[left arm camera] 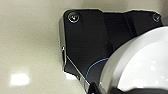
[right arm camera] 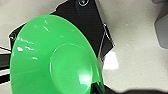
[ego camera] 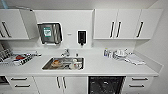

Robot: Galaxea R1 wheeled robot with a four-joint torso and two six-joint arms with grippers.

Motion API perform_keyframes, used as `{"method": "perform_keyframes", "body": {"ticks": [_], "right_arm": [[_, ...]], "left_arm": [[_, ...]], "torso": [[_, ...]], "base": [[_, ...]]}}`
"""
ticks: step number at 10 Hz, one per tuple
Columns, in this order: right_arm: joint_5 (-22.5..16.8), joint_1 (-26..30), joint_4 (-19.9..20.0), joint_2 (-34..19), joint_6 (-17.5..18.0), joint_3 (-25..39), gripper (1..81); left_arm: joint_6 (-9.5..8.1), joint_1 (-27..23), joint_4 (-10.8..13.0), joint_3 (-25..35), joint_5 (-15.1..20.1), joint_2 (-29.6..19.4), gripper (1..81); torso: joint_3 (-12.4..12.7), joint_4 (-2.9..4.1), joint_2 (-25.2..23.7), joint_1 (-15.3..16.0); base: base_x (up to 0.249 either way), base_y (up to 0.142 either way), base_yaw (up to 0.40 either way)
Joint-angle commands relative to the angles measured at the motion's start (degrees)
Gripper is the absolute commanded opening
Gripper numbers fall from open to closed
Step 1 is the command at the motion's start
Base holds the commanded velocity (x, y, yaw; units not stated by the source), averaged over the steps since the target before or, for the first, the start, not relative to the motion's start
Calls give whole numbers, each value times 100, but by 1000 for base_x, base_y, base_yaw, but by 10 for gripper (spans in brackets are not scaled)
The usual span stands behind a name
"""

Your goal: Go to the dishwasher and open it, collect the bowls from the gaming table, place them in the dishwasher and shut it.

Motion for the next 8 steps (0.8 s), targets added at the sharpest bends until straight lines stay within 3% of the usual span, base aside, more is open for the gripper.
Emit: {"method": "perform_keyframes", "body": {"ticks": [1, 3, 8], "right_arm": [[-333, 216, -35, -114, -18, 7, 10], [-342, 208, -35, -114, -18, 7, 10], [-342, 216, -35, -114, -26, 7, 10]], "left_arm": [[40, -190, 39, -16, 262, -136, 10], [40, -191, 39, -16, 262, -145, 10], [31, -198, 4, -16, 262, -145, 10]], "torso": [[0, 0, 0, 0], [0, 0, 0, -2], [0, 0, 5, 2]], "base": [[135, 0, 0], [120, 0, 0], [0, 0, 0]]}}
